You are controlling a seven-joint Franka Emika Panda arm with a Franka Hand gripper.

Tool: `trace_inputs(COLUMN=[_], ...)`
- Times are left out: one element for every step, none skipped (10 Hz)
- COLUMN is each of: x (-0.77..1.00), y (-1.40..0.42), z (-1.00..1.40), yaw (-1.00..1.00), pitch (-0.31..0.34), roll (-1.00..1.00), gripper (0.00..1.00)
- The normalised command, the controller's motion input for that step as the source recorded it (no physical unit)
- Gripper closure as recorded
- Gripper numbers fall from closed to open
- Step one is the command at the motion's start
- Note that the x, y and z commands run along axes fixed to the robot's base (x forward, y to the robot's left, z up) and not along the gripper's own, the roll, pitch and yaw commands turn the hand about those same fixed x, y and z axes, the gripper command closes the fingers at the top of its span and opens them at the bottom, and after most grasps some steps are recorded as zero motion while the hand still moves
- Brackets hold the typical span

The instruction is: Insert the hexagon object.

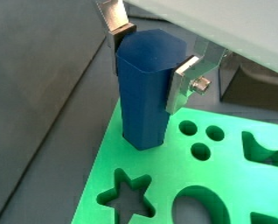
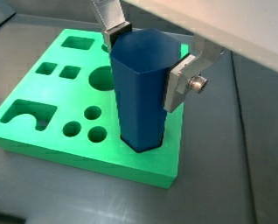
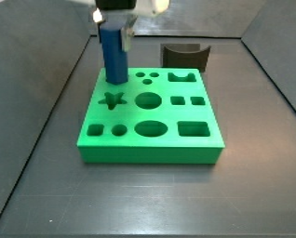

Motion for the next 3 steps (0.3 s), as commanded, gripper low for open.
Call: trace_inputs(x=[0.05,0.00,0.00], y=[-0.18,0.00,0.00], z=[-0.35,-0.07,0.00], yaw=[0.00,0.00,0.00], pitch=[0.000,-0.003,0.000], roll=[0.07,-0.04,0.00], gripper=[1.00,1.00,1.00])
